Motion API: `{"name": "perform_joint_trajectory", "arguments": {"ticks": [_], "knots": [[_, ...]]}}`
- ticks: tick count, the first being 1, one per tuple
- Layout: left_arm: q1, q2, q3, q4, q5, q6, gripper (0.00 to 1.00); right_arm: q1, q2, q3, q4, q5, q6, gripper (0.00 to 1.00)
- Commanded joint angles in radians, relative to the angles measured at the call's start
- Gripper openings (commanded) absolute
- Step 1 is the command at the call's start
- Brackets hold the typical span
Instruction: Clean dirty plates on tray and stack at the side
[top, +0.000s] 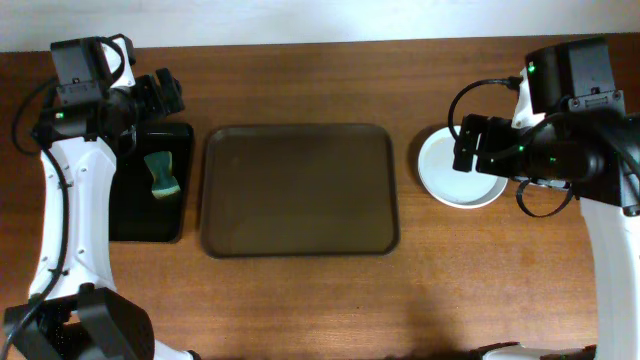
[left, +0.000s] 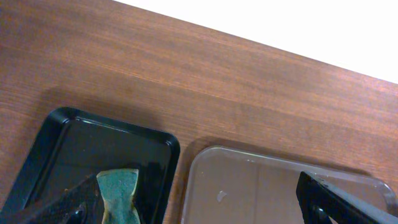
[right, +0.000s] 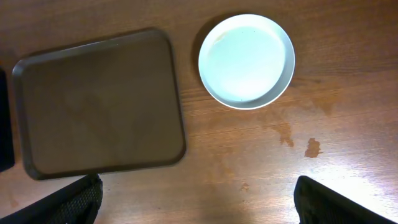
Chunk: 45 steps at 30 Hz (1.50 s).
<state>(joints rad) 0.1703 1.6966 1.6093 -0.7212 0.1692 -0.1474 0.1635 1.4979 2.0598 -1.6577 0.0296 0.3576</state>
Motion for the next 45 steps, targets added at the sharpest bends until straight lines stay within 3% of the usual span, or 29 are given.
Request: {"name": "perform_joint_trajectory", "arguments": {"ticks": [1, 7, 11, 16, 19, 24, 28, 34, 39, 43, 45], "knots": [[0.001, 0.007, -0.003, -0.002, 0.01, 0.003, 0.99, 0.006, -0.015, 0.011, 0.043, 0.088, -0.01, 0.98], [0.001, 0.007, -0.003, -0.002, 0.01, 0.003, 0.99, 0.006, -0.135, -0.009, 0.198, 0.14, -0.143, 0.98], [0.001, 0.007, -0.003, -0.002, 0.01, 0.003, 0.99, 0.005, -0.285, -0.234, 0.429, 0.139, -0.217, 0.98], [0.001, 0.007, -0.003, -0.002, 0.01, 0.003, 0.99, -0.075, -0.618, -0.855, 0.918, 0.071, -0.231, 0.98], [0.001, 0.007, -0.003, -0.002, 0.01, 0.003, 0.99, -0.114, -0.92, -1.279, 1.232, 0.016, -0.231, 0.98], [0.001, 0.007, -0.003, -0.002, 0.01, 0.003, 0.99, -0.114, -1.276, -1.693, 1.526, 0.007, -0.23, 0.98], [0.001, 0.007, -0.003, -0.002, 0.01, 0.003, 0.99, -0.112, -1.383, -1.849, 1.649, 0.0, -0.23, 0.98], [0.001, 0.007, -0.003, -0.002, 0.01, 0.003, 0.99, -0.113, -1.493, -1.927, 1.678, 0.0, -0.23, 0.99], [0.001, 0.007, -0.003, -0.002, 0.01, 0.003, 0.99, -0.111, -1.495, -1.941, 1.699, 0.002, -0.231, 0.98], [0.001, 0.007, -0.003, -0.002, 0.01, 0.003, 0.99, -0.111, -1.495, -2.041, 1.909, -0.008, -0.23, 0.98], [0.001, 0.007, -0.003, -0.002, 0.01, 0.003, 0.99, -0.111, -1.495, -2.054, 1.909, -0.026, -0.23, 0.98]]}}
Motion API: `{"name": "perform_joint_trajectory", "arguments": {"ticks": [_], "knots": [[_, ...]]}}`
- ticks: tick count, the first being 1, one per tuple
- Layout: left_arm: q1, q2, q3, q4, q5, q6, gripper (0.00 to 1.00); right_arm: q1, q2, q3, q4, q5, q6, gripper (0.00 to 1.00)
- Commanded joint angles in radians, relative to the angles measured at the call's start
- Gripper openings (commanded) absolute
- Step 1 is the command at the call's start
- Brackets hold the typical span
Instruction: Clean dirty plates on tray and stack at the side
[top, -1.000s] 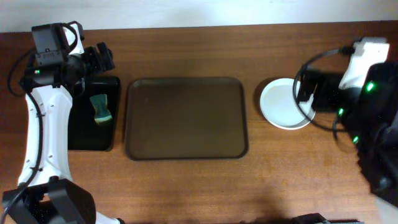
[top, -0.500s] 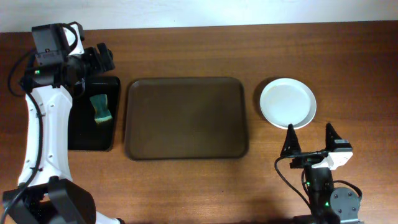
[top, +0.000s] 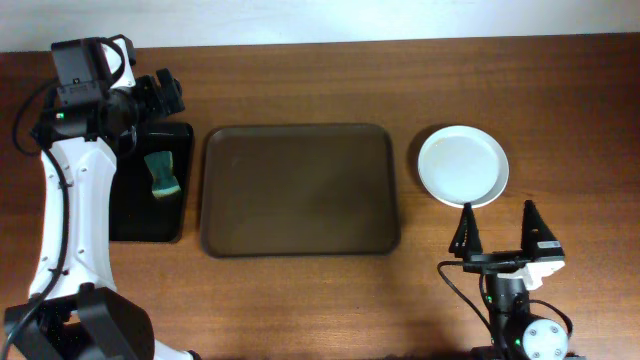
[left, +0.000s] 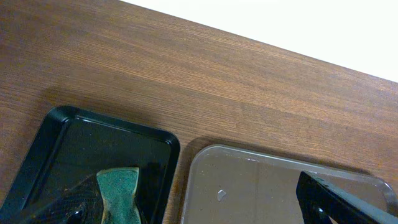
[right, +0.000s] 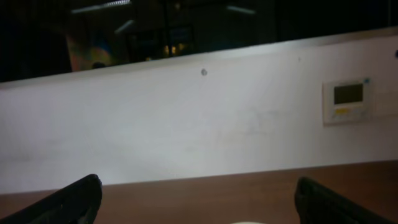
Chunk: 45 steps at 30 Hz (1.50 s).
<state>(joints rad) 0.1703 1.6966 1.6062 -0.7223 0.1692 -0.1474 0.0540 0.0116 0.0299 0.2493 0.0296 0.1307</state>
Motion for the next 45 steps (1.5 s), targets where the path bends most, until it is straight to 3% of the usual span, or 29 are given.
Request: {"name": "perform_joint_trajectory", "arguments": {"ticks": [1, 7, 31, 34, 37, 40, 45], "knots": [[0.001, 0.007, 0.0, 0.0, 0.01, 0.003, 0.99, -0.001, -0.008, -0.024, -0.015, -0.03, -0.003, 0.98], [0.001, 0.007, 0.0, 0.0, 0.01, 0.003, 0.99, -0.001, -0.008, -0.024, -0.331, -0.088, -0.003, 0.98], [0.0, -0.027, -0.001, -0.026, -0.012, 0.003, 0.99, -0.001, -0.008, -0.024, -0.324, -0.086, -0.003, 0.98], [-0.04, -0.123, -0.037, -0.048, -0.084, 0.091, 0.99, -0.001, -0.008, -0.024, -0.324, -0.086, -0.003, 0.98], [-0.119, -0.311, -0.235, 0.106, -0.169, 0.225, 0.99, -0.001, -0.008, -0.024, -0.324, -0.086, -0.003, 0.98], [-0.122, -0.511, -0.504, 0.286, -0.169, 0.225, 0.99, -0.001, -0.008, -0.024, -0.324, -0.086, -0.003, 0.98], [-0.122, -1.021, -1.166, 0.754, -0.178, 0.233, 0.99, -0.001, -0.008, -0.024, -0.324, -0.086, -0.003, 0.99]]}}
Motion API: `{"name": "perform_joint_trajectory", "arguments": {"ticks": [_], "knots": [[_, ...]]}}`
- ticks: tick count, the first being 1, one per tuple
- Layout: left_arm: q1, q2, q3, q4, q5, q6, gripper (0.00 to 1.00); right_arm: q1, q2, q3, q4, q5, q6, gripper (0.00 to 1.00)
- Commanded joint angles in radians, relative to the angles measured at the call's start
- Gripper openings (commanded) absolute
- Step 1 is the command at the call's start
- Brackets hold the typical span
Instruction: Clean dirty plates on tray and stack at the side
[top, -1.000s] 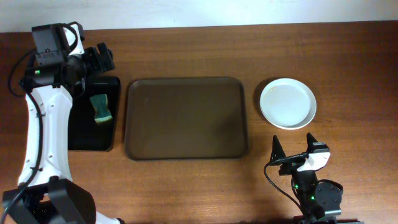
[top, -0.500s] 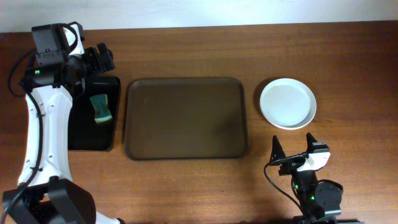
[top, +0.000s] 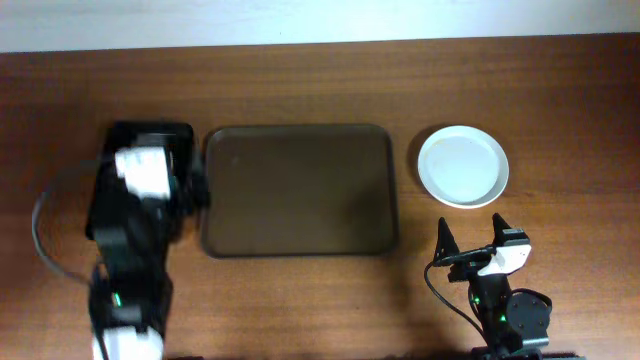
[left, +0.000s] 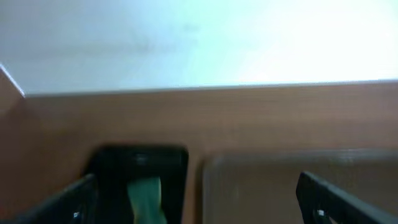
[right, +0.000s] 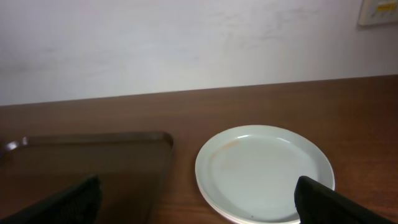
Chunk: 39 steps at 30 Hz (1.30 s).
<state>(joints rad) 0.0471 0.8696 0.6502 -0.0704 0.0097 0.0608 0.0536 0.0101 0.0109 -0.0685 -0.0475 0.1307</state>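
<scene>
A white plate lies on the table right of the brown tray, whose surface shows nothing on it. In the right wrist view the plate shows a doubled rim, and the brown tray sits to its left. My right gripper is open, low at the near edge, pointing at the plate with nothing between its fingers. My left gripper is open too, drawn back near the left side. Its blurred view shows the green sponge in the black tray.
My folded left arm covers most of the black tray from above. My right arm's base stands at the near right edge. A white wall runs along the table's far side.
My left arm was raised over the far left corner looking down. It is now folded back low, looking level across the table. My right gripper now tilts down towards the plate.
First my right gripper hung open above the white plate and my left open over the black tray. Then the right arm was back at the near edge facing the wall. Now both arms are drawn back, grippers open and empty; plate, tray and sponge kept their places.
</scene>
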Motion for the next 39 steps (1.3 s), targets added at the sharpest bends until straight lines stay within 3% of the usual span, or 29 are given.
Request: {"name": "perform_joint_trajectory", "arguments": {"ticks": [1, 6, 14, 39], "knots": [[0.001, -0.286, -0.294, 0.13, -0.018, 0.047, 0.99, -0.001, -0.007, -0.005, -0.006, -0.009, -0.003, 0.98], [0.0, -0.629, -0.533, 0.126, -0.018, 0.117, 0.99, -0.001, -0.007, -0.005, -0.006, -0.009, -0.003, 0.98], [-0.005, -0.867, -0.642, -0.013, -0.022, 0.278, 0.99, -0.001, -0.007, -0.005, -0.006, -0.009, -0.003, 0.98], [-0.005, -0.864, -0.641, -0.013, -0.017, 0.277, 0.99, -0.001, -0.007, -0.005, -0.006, -0.009, -0.003, 0.98]]}}
